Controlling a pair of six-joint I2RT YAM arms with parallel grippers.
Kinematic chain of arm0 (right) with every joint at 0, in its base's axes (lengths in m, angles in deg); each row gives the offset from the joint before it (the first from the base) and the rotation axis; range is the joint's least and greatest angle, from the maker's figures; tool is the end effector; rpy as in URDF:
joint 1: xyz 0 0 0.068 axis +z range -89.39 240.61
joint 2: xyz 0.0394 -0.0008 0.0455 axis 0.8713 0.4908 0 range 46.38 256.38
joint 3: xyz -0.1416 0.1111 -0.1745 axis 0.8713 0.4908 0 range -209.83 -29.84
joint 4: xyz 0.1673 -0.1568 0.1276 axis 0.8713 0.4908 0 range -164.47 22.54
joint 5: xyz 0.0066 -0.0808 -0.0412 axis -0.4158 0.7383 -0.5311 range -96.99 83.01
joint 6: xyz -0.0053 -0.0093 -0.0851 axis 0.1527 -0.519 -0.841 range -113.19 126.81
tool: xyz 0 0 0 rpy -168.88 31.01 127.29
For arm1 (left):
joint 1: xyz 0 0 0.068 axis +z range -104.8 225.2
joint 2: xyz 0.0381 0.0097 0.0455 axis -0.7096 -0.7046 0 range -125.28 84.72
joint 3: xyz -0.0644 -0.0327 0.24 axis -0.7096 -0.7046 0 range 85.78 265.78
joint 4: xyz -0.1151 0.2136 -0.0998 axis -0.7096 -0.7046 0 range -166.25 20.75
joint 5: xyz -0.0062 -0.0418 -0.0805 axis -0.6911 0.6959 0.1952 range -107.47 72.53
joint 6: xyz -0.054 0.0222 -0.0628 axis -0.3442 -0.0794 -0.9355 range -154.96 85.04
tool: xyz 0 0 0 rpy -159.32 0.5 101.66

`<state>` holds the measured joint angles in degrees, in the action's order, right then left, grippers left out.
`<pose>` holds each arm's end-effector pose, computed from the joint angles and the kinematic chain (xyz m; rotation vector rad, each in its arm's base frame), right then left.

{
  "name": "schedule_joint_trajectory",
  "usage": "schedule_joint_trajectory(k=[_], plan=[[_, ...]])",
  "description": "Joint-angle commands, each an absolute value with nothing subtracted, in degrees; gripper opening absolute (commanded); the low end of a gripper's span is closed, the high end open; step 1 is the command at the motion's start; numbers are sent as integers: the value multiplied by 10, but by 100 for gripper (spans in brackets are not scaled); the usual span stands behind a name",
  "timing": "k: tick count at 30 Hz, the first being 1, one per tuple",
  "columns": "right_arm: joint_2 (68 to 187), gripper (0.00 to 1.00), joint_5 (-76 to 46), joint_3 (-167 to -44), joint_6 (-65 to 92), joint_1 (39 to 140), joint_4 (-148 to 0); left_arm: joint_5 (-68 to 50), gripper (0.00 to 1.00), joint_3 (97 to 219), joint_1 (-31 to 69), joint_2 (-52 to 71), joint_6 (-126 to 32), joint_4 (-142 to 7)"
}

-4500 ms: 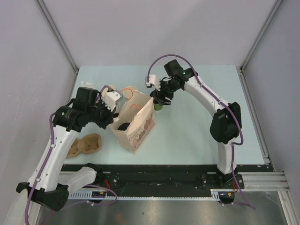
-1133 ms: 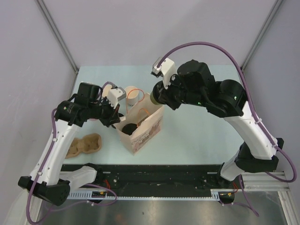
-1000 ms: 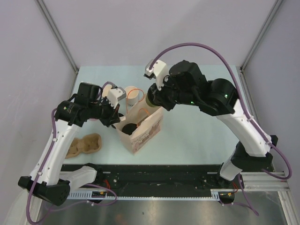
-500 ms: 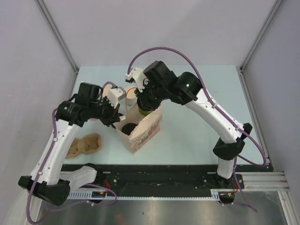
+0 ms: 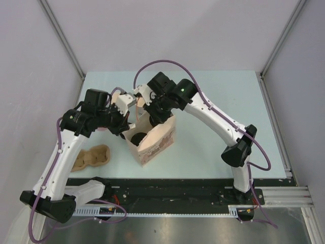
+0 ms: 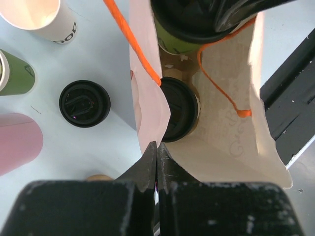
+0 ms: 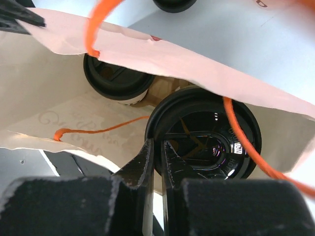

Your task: Pack the takeout coffee

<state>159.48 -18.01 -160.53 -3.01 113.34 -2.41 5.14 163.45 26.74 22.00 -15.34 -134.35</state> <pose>0.2411 0.3407 0.3462 -1.4086 2.1650 0.5346 0.2031 -0.0983 0.3388 0.9491 2.2159 -0.4718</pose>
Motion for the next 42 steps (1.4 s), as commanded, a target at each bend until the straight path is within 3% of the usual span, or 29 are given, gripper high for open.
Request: schedule_joint_trajectory(k=[1, 25, 27, 34, 42], plan=[[1606, 0, -199, -1592, -27, 1135, -43, 49, 0, 1634, 267, 222, -165, -1327], [1563, 0, -150, -1310, 54, 1116, -254, 21, 0, 1610, 267, 220, -169, -1298], [1562, 4, -149, -1301, 58, 1114, -258, 22, 1, 1610, 267, 222, -168, -1298], [1538, 33, -138, -1328, 58, 1125, -251, 23, 0, 1609, 267, 221, -162, -1297], [1484, 47, -116, -1364, 44, 1153, -264, 18, 1, 1608, 267, 219, -155, -1297]])
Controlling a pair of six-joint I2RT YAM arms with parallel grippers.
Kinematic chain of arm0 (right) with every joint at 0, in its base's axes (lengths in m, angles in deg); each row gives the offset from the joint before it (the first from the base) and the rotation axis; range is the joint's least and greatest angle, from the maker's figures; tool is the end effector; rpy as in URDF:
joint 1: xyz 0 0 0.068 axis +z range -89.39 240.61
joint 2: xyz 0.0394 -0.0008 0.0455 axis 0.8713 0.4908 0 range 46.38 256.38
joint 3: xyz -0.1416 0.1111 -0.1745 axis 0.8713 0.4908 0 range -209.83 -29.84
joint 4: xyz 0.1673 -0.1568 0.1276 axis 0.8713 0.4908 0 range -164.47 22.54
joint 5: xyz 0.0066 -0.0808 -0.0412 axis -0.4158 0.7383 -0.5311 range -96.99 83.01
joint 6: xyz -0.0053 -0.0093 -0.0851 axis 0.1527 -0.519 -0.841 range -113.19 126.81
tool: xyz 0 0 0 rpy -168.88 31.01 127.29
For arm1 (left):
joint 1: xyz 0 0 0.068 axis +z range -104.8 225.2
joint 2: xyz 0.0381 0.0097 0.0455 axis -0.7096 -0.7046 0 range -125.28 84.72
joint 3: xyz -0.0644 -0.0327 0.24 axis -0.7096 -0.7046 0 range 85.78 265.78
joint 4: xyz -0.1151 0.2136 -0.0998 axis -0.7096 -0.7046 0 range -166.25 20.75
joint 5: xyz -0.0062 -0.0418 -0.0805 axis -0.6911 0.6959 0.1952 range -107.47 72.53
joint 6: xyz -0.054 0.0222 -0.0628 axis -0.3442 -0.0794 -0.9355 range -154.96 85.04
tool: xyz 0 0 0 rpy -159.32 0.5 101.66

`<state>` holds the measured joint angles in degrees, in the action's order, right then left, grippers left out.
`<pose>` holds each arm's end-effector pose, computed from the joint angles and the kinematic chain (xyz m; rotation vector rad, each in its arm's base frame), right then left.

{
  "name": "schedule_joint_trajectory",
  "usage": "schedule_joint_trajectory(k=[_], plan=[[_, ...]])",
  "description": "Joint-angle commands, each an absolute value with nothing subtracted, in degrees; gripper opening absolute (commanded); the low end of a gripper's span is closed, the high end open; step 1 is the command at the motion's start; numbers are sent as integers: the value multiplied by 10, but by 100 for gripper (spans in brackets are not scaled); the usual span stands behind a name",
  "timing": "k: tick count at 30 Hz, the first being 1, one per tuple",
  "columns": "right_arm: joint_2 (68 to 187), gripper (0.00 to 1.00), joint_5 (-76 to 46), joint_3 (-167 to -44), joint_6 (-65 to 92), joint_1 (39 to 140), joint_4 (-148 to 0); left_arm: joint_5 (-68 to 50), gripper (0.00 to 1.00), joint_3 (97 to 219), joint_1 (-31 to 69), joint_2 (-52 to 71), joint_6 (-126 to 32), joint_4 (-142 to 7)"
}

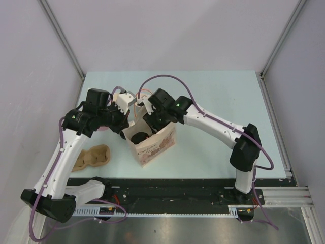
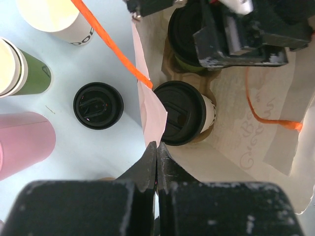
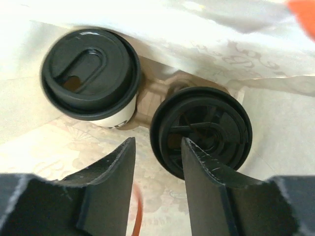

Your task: Pack the takeout coffee

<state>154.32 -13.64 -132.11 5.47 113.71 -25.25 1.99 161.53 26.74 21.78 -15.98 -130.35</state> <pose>0.2516 0.3498 0.2563 -1.2298 2.2862 0.4944 0.2135 -0.0977 0.3328 0.9127 2.2079 -0.4046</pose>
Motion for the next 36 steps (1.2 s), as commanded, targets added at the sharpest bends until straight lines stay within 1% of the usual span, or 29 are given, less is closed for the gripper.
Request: schedule_joint_trajectory(k=[1, 5, 8, 14, 17, 27, 28, 29, 30, 34, 36], plan=[[1480, 49, -113, -1367, 43, 1155, -266, 17, 0, 1608, 267, 218, -155, -1298], [1447, 52, -84, -1364, 35, 1172, -289, 14, 0, 1608, 267, 216, -154, -1297], [1424, 57, -73, -1357, 35, 1177, -312, 15, 0, 1606, 267, 218, -152, -1297], [1378, 60, -45, -1340, 24, 1189, -367, 17, 0, 1605, 267, 217, -150, -1298], [1352, 63, -46, -1321, 19, 1191, -403, 23, 0, 1604, 267, 217, -146, -1297], [1279, 64, -38, -1266, 25, 1198, -475, 36, 0, 1600, 265, 219, -136, -1297], [1270, 64, -37, -1259, 27, 1198, -483, 35, 1, 1600, 265, 221, -135, -1297], [1262, 64, -34, -1253, 30, 1198, -498, 35, 5, 1602, 265, 221, -135, -1298], [1245, 65, -26, -1245, 33, 1198, -504, 35, 7, 1607, 265, 223, -135, -1298], [1214, 65, 11, -1207, 45, 1196, -524, 35, 12, 1617, 265, 221, -140, -1298], [1208, 64, 19, -1202, 49, 1194, -522, 34, 19, 1617, 265, 221, -140, -1298]])
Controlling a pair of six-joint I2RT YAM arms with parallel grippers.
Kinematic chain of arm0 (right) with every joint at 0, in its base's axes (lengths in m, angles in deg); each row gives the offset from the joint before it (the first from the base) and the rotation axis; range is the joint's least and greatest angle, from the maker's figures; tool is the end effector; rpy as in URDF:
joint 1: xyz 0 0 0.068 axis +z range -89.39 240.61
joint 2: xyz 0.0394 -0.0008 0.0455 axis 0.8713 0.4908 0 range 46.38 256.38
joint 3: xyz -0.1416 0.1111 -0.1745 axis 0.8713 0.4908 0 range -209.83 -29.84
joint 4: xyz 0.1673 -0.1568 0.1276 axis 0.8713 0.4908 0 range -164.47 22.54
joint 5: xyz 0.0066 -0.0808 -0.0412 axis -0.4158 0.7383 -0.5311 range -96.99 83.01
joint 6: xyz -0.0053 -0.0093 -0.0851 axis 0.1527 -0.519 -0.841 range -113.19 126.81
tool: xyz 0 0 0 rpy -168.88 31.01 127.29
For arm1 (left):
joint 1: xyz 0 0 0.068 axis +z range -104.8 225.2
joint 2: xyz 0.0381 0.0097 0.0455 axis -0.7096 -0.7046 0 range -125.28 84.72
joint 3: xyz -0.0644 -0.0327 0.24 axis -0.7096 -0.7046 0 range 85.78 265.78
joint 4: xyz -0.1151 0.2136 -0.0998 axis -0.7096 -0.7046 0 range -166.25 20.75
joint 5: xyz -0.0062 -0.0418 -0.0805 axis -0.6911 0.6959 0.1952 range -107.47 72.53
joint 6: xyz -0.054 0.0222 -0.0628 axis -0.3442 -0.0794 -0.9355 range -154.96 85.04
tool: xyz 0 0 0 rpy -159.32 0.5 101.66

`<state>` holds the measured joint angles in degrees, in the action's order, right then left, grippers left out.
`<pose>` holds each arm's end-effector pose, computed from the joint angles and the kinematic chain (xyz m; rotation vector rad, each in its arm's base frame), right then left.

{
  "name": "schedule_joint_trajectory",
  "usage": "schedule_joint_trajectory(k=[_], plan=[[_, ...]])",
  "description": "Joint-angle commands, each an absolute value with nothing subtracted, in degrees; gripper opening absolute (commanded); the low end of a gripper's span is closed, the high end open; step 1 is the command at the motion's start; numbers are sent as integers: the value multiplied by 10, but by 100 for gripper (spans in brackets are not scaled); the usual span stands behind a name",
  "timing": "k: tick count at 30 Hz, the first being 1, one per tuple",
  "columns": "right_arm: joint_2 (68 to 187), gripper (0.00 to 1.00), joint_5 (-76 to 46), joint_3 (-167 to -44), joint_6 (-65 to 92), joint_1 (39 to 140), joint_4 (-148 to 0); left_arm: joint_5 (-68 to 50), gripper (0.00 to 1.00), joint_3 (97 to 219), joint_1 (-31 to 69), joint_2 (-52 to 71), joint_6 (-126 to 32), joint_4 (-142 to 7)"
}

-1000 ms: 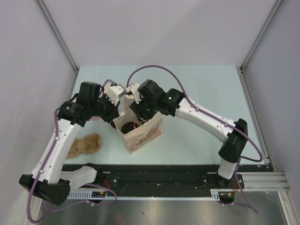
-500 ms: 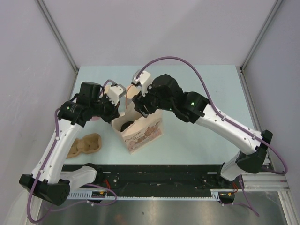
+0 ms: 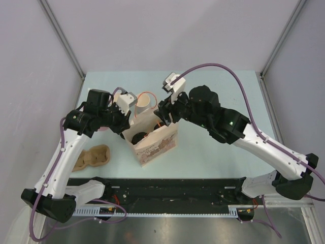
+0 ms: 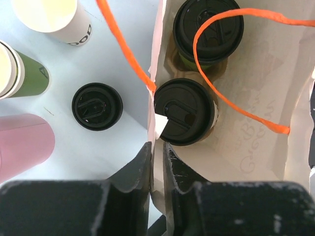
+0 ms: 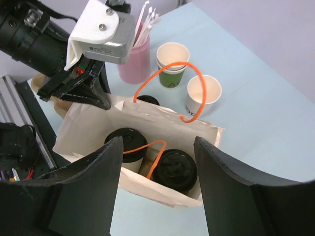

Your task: Pack the takeout coffee

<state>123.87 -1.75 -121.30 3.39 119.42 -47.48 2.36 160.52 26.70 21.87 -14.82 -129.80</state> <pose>0.1807 0.2852 0.4329 -0.8923 1.6074 0.6048 0.2139 -0.0985 0.3284 0.9385 2.2009 -0.4044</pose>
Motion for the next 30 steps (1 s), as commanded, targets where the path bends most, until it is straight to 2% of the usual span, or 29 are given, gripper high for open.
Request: schedule_joint_trajectory(k=[1, 7, 11, 22, 30], plan=[[1203, 64, 22, -1201, 50, 1192, -520, 33, 21, 1617, 265, 220, -140, -1298], [1197, 64, 29, -1194, 54, 1184, -499, 33, 44, 1633, 265, 222, -145, -1298], [1198, 65, 23, -1190, 57, 1177, -494, 27, 55, 1644, 265, 225, -147, -1298], [1204, 65, 2, -1190, 61, 1166, -489, 20, 78, 1672, 265, 237, -156, -1299], [1212, 66, -8, -1190, 63, 1162, -486, 10, 86, 1696, 265, 250, -167, -1298]])
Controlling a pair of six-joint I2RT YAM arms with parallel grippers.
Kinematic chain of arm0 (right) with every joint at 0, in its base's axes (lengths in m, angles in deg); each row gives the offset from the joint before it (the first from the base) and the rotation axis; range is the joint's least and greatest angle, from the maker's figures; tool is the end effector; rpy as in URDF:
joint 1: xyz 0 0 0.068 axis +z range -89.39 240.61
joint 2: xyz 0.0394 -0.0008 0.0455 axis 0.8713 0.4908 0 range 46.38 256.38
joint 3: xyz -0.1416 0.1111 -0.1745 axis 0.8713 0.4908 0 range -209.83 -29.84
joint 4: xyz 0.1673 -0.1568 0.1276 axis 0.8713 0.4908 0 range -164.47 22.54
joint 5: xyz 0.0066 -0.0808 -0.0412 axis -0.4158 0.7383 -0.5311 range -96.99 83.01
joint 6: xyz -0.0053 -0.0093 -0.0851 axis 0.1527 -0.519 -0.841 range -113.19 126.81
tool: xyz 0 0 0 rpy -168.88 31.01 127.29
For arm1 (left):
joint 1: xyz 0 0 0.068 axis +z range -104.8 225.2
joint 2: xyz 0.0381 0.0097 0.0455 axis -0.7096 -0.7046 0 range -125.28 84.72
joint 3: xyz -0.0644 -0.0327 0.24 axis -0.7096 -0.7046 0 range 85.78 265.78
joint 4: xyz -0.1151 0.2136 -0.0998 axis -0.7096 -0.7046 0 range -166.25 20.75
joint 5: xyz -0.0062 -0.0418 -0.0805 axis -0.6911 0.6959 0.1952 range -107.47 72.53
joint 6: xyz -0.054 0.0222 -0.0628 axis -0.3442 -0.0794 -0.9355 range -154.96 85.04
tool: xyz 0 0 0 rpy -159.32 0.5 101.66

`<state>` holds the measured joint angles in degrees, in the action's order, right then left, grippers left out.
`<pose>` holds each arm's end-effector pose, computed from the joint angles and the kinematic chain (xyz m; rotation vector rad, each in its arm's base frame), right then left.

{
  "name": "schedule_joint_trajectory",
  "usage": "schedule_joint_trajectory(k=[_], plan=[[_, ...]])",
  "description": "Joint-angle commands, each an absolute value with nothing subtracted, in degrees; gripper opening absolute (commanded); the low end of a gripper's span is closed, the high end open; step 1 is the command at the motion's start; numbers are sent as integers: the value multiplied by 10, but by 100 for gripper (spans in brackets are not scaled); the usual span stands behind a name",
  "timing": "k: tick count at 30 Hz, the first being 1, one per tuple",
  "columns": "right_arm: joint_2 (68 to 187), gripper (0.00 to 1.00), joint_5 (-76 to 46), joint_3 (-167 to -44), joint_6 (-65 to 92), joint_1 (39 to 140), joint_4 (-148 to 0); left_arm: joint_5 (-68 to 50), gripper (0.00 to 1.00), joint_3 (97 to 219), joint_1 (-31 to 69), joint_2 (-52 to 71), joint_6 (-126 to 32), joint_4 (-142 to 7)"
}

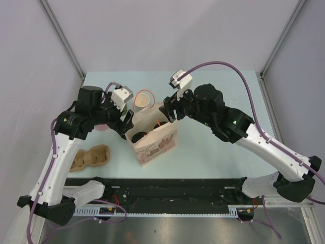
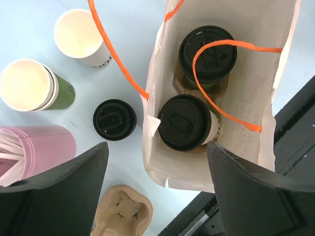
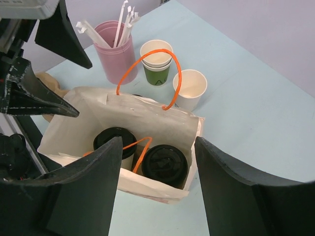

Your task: Pack the takeout coffee

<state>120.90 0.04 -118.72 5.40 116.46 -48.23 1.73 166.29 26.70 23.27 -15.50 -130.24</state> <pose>0.1901 0.2638 0.4343 -0.7885 1.6324 0.5734 0.2063 -0.0951 0.3651 0.9023 2.0956 -0.3763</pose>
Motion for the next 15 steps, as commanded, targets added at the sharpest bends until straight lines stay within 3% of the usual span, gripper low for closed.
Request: schedule_joint_trajectory(k=[1, 15], plan=[[1213, 66, -9, -1188, 63, 1162, -485, 9, 88, 1699, 265, 251, -170, -1299], [1187, 66, -21, -1164, 76, 1113, -474, -110, 92, 1797, 295, 239, -186, -1297]])
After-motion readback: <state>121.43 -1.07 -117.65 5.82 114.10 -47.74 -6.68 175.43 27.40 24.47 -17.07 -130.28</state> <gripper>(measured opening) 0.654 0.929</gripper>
